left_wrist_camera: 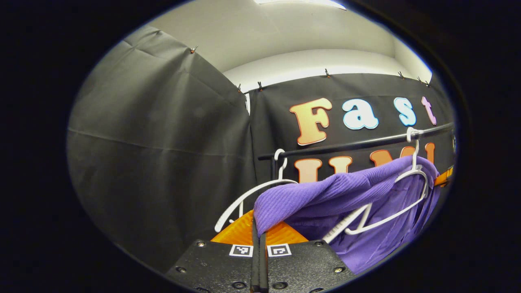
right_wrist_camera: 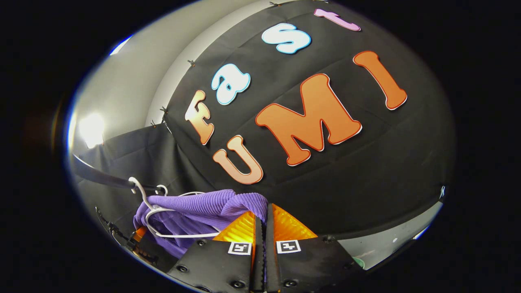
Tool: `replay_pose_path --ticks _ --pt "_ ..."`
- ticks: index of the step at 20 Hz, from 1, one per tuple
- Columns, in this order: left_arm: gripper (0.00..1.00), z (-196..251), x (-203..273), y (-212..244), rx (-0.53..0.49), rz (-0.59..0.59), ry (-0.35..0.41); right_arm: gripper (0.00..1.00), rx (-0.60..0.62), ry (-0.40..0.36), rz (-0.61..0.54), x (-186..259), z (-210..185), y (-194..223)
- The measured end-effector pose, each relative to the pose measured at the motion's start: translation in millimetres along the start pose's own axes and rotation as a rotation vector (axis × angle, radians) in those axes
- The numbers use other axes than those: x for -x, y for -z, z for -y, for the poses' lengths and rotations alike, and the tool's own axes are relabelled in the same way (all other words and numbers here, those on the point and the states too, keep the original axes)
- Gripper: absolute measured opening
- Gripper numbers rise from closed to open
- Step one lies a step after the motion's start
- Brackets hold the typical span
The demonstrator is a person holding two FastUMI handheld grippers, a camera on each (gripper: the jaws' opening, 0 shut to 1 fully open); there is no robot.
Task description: Grasp the clothes on the hanger with both hands and then place them into the laundry hamper below.
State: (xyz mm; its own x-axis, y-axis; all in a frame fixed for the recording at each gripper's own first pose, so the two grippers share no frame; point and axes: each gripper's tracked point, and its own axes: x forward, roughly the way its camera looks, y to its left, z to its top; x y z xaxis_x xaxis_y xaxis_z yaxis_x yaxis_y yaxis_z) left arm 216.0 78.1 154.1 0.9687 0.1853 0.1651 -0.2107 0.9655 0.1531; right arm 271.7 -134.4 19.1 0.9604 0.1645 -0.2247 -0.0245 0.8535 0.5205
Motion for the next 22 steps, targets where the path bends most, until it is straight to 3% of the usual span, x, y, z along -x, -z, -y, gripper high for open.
replay_pose_path --ticks 3,8,11,15,19,22 --pt "0.0 -3 -11 -2 -0.057 0.002 -0.026 0.09 -0.003 0.006 -0.002 -4 2 -2" --pt "0.0 1 -13 54 0.013 -0.14 0.016 0.09 -0.042 0.054 -0.06 -10 29 17" --pt "0.0 5 -7 86 0.057 -0.187 0.049 0.09 -0.003 0.068 -0.077 -6 42 33" --pt "0.0 6 18 117 0.11 -0.243 0.1 0.09 -0.009 0.085 -0.111 9 60 54" --pt "0.0 5 45 145 0.081 -0.29 0.119 0.09 0.005 0.127 -0.178 27 86 97" --pt "0.0 11 76 155 0.107 -0.291 0.161 0.09 0.092 0.173 -0.214 49 111 122"
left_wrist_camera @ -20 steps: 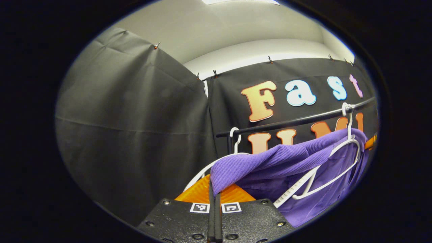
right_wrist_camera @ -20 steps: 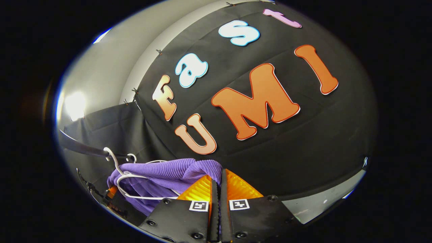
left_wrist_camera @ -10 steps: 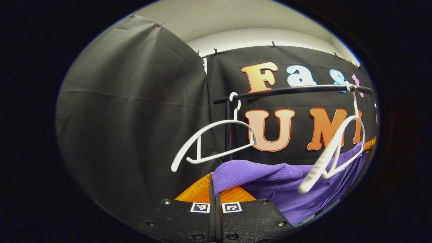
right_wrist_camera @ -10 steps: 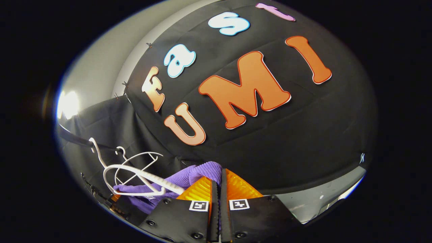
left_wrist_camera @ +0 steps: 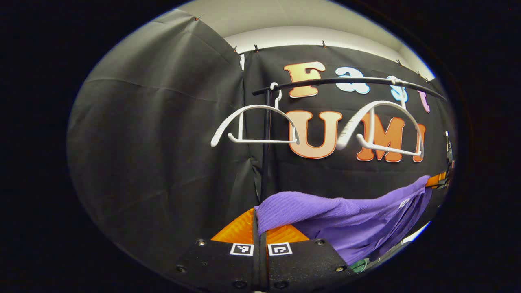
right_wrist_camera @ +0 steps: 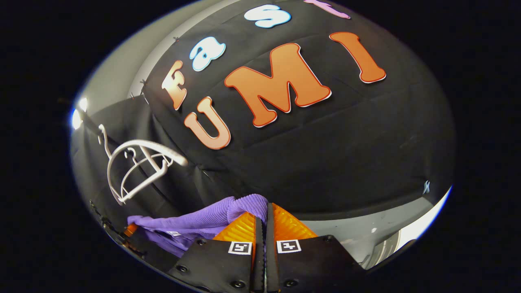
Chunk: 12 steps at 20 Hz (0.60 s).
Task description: Grasp the clothes on the hanger with both hands and then place them into the laundry hamper below.
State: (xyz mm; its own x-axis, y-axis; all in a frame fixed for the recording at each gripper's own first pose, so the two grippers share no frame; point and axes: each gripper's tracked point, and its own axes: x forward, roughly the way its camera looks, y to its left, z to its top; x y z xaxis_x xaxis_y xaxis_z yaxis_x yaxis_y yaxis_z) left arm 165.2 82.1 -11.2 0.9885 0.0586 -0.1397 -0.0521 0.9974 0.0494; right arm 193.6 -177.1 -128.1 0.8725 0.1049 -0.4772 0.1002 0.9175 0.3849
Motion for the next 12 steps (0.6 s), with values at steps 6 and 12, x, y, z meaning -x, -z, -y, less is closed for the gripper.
replay_pose_path --ticks 6,12 --pt "0.0 21 26 15 -0.003 -0.026 0.042 0.09 0.1 0.02 0.019 34 -1 30" --pt "0.0 52 48 18 -0.006 0.001 0.09 0.09 0.173 -0.001 0.031 59 -19 48"
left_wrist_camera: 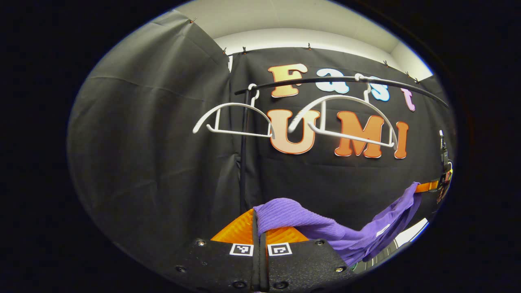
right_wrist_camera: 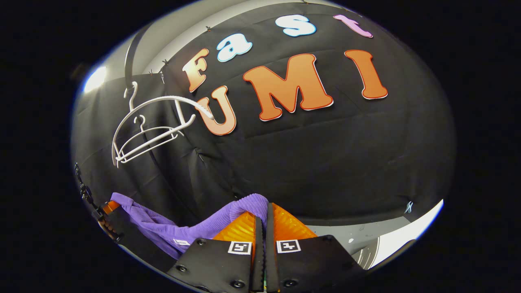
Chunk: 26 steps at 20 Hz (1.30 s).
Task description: Grasp the clothes on the hanger with both hands and then place them into the laundry hamper below.
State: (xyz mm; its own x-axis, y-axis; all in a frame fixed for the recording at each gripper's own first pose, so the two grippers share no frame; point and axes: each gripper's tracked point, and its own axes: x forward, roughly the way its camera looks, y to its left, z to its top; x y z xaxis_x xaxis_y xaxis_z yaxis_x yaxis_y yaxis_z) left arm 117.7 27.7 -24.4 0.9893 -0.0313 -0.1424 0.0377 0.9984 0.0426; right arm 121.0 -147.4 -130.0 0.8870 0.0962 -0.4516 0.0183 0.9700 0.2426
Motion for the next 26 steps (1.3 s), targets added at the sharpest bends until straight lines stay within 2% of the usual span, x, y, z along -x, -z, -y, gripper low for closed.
replay_pose_path --ticks 5,7,9,13,16,22,26 --pt "0.0 49 12 -1 -0.034 0.014 0.082 0.09 0.016 0.001 -0.002 10 -4 19" --pt "0.0 68 13 -3 -0.035 0.021 0.118 0.09 0.089 0.03 0.012 12 4 23" --pt "0.0 84 13 -2 -0.02 0.02 0.151 0.09 0.15 0.054 0.031 21 11 25" --pt "0.0 125 9 9 0.034 -0.013 0.225 0.09 0.171 0.049 0.074 34 2 27" --pt "0.0 160 3 27 0.036 -0.049 0.291 0.09 0.191 0.032 0.087 37 -13 38" --pt "0.0 222 -13 86 0.057 -0.132 0.371 0.09 0.198 -0.025 0.084 35 -36 77" --pt "0.0 255 -17 122 0.086 -0.173 0.416 0.09 0.188 -0.033 0.076 29 -36 105"
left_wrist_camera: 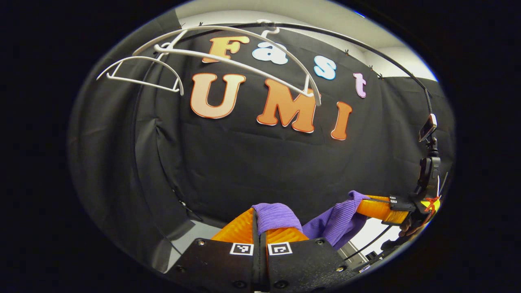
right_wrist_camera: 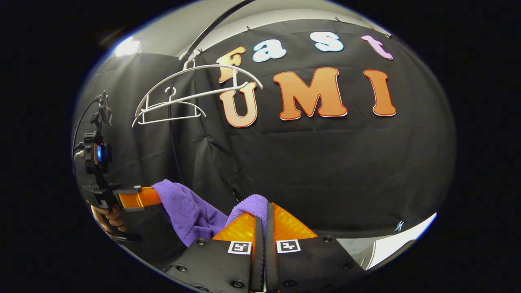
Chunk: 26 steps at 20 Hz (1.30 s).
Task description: Grasp the clothes on the hanger with both hands and then place them into the laundry hamper below.
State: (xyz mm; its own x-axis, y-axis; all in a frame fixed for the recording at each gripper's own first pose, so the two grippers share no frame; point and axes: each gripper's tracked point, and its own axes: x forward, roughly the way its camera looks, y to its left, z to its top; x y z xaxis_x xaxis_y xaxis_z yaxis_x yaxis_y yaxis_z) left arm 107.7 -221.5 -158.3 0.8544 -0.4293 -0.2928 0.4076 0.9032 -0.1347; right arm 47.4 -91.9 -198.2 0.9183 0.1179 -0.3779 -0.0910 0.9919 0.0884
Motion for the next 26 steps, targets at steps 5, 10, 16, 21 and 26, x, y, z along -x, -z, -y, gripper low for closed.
replay_pose_path --ticks 5,10,16,21,26 --pt "0.0 1 -18 58 -0.006 -0.063 -0.026 0.09 -0.078 0.073 -0.045 -11 15 62" --pt "0.0 -7 -34 120 0.009 -0.143 -0.087 0.09 -0.112 0.166 -0.084 -21 21 124" --pt "0.0 -9 -45 184 -0.06 -0.242 -0.136 0.09 -0.119 0.167 -0.175 -45 9 193" --pt "0.0 -25 -45 249 -0.031 -0.374 -0.175 0.09 -0.168 0.219 -0.31 -43 29 273" --pt "0.0 -42 -52 301 -0.01 -0.481 -0.208 0.1 -0.18 0.256 -0.4 -48 50 324"
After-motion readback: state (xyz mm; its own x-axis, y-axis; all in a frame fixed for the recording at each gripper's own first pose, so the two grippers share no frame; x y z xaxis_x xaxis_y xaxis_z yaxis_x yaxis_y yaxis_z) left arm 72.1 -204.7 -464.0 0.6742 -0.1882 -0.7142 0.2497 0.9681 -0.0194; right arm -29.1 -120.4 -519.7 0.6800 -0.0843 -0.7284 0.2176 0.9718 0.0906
